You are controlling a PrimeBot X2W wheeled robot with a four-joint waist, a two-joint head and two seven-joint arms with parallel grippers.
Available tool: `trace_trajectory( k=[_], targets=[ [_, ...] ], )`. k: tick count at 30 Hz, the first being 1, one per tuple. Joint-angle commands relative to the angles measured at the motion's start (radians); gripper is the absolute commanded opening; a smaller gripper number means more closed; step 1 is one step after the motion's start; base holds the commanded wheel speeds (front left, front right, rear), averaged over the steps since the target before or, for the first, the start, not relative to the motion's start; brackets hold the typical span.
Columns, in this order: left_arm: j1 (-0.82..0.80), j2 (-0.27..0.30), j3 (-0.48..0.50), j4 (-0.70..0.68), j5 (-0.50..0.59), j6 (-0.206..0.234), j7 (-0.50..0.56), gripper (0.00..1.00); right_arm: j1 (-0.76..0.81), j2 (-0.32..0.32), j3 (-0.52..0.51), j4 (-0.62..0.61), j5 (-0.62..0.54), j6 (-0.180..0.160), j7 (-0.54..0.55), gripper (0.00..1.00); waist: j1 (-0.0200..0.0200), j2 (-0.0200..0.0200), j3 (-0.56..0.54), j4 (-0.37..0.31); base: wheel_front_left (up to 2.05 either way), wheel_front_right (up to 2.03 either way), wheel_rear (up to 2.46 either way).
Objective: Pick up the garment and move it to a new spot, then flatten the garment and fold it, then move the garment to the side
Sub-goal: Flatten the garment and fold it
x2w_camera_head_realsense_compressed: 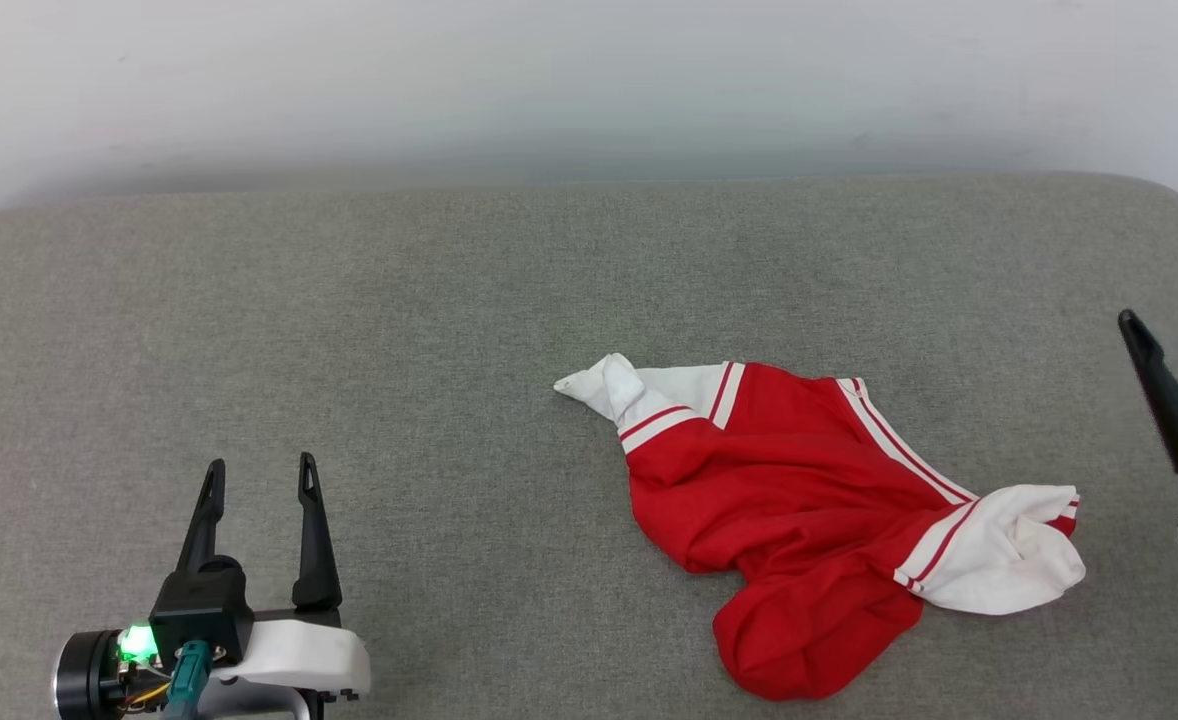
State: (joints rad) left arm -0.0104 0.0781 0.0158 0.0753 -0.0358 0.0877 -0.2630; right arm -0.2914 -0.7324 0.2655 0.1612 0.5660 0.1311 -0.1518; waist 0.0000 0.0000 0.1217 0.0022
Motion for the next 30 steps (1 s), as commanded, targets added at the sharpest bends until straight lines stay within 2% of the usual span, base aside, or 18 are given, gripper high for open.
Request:
trace_trajectory(
  k=[1,4,6,9,12,15,17,26,30],
  targets=[
    [-0.011,0.002,0.001,0.001,0.008,-0.003,-0.002,1.00,0.024,0.024,-0.012,-0.007,-0.019,-0.001,-0.012,1.00,0.0000,0.0000,0.000,-0.001,0.00,0.00,0.00],
    [-0.014,0.006,0.001,0.002,0.011,-0.004,-0.002,1.00,0.097,0.184,-0.145,-0.064,-0.161,-0.001,-0.045,1.00,0.0000,0.0000,-0.004,-0.002,0.00,0.00,0.00],
    [-0.013,0.007,0.003,0.003,0.010,-0.005,-0.002,1.00,0.137,0.250,-0.191,-0.115,-0.232,-0.001,-0.043,1.00,0.0000,0.0000,-0.004,-0.005,0.00,0.00,0.00],
    [-0.008,0.008,0.004,0.000,0.012,-0.002,-0.002,1.00,0.158,0.294,-0.241,-0.192,-0.296,-0.001,-0.020,1.00,0.0000,0.0000,-0.003,-0.009,0.00,0.00,0.00],
    [-0.005,0.007,0.003,0.000,0.014,-0.002,-0.002,1.00,0.138,0.287,-0.259,-0.270,-0.330,-0.001,0.027,1.00,0.0000,0.0000,0.000,-0.011,0.00,0.00,0.00],
    [-0.011,0.004,-0.001,0.002,0.009,-0.002,-0.002,1.00,0.103,0.250,-0.250,-0.325,-0.317,-0.001,0.089,1.00,0.0000,0.0000,0.004,-0.008,0.00,0.00,0.00],
    [-0.012,0.001,-0.003,0.001,0.006,0.000,-0.002,1.00,0.084,0.196,-0.204,-0.342,-0.291,-0.001,0.169,1.00,0.0000,0.0000,0.007,-0.006,0.00,0.00,0.00],
    [-0.024,-0.007,-0.010,-0.002,0.000,0.001,-0.002,1.00,-0.028,-0.152,0.126,-0.374,0.043,-0.001,0.716,1.00,0.0000,0.0000,0.034,0.013,0.00,0.00,0.00],
    [-0.036,-0.009,-0.013,-0.007,-0.005,0.003,-0.002,1.00,-0.075,-0.236,0.257,-0.373,0.146,-0.001,0.881,1.00,0.0000,0.0000,0.062,0.026,0.00,0.00,0.00]
  ],
)
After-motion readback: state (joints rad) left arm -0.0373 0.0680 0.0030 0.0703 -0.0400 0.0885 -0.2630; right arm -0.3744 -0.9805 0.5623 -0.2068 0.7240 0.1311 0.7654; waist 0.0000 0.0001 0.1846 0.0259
